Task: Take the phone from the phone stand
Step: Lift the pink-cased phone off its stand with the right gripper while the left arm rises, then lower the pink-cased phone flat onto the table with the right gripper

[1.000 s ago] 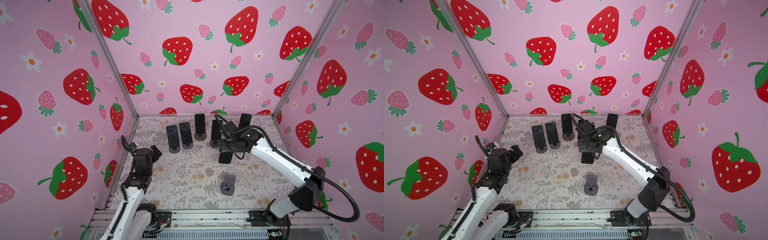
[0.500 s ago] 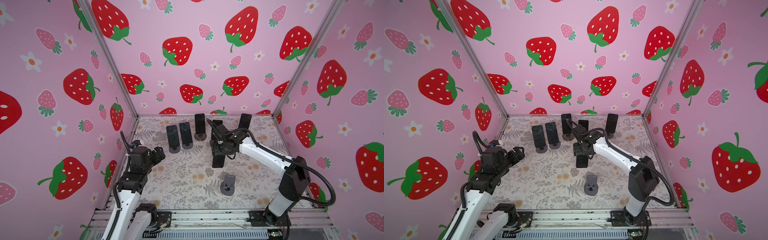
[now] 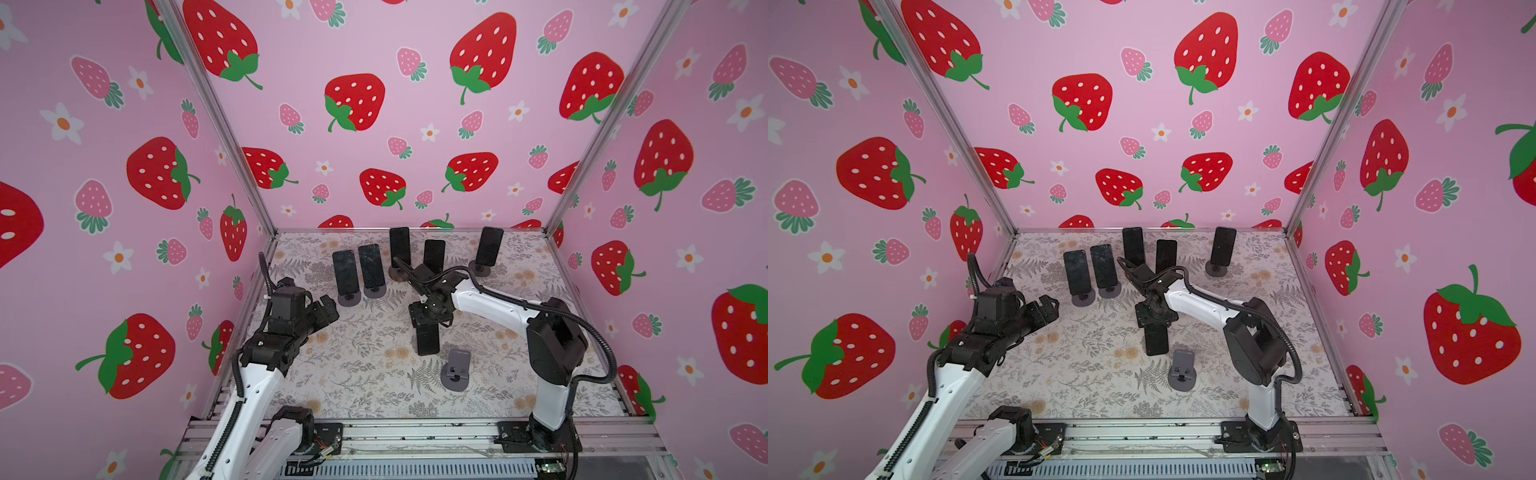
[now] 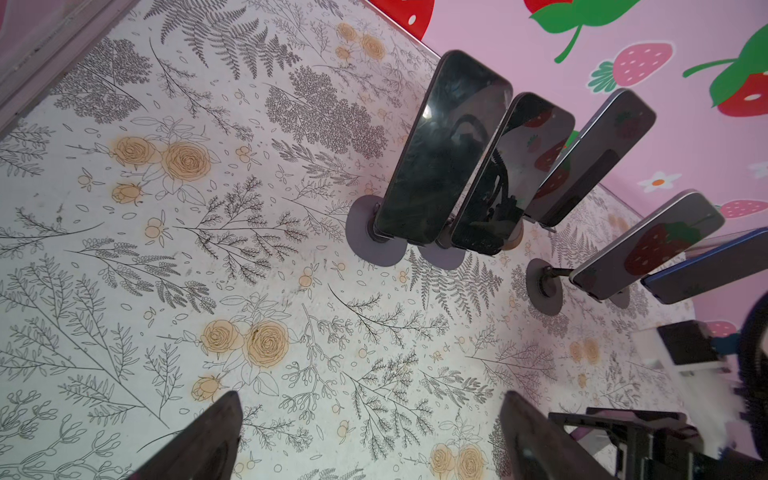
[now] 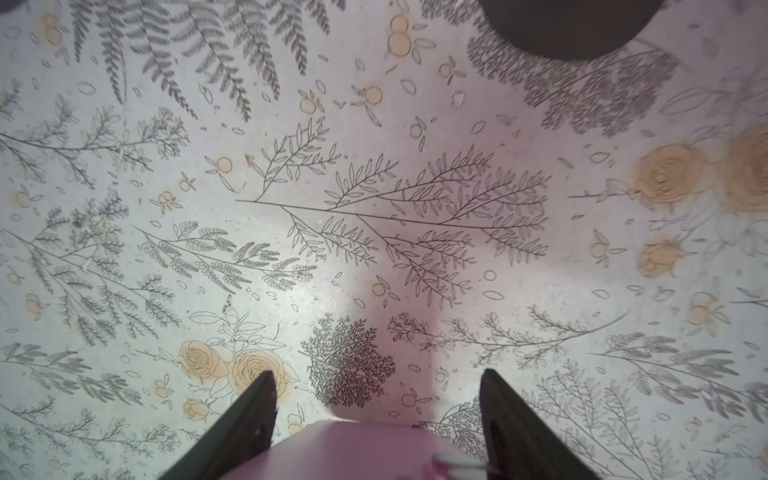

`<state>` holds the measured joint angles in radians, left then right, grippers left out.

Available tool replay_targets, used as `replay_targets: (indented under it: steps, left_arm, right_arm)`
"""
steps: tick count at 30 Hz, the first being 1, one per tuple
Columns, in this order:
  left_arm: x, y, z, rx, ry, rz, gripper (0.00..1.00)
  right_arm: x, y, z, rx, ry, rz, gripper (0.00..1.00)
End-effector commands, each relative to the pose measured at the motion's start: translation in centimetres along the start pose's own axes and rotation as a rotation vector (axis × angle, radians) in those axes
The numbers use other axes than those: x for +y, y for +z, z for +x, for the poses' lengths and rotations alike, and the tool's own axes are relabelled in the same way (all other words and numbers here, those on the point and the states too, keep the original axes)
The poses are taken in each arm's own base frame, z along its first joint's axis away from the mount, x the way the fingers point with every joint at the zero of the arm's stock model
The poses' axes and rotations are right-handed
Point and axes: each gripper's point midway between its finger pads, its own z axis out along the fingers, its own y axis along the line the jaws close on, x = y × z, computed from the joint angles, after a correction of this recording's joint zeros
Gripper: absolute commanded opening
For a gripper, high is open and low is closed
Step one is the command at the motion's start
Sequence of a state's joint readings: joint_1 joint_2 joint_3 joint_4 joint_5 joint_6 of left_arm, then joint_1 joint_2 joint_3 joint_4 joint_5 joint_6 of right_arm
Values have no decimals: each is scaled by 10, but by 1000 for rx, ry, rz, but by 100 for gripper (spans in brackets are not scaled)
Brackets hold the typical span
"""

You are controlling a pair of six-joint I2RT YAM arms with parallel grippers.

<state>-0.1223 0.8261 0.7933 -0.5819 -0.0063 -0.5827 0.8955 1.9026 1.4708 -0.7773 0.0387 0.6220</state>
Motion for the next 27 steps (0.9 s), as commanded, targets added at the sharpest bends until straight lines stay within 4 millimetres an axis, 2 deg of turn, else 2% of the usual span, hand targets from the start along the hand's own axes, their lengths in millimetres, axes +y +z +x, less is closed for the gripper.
replay_targets:
  steps: [1,7,20,27]
  left_arm:
    - [0,1,4,-14,-34,18,98]
    - [-5,12,8,3,-50,52,97]
    - [-11,30,24,61,-79,86,96]
    - [-15,32,24,58,-77,90,96]
  right_arm:
    - [12,7,2,21,-35,-25,71]
    - [23,21,6,53,-56,-33,71]
    - [22,49,14,89,-58,5,72]
    - [23,60,21,117,-56,1,72]
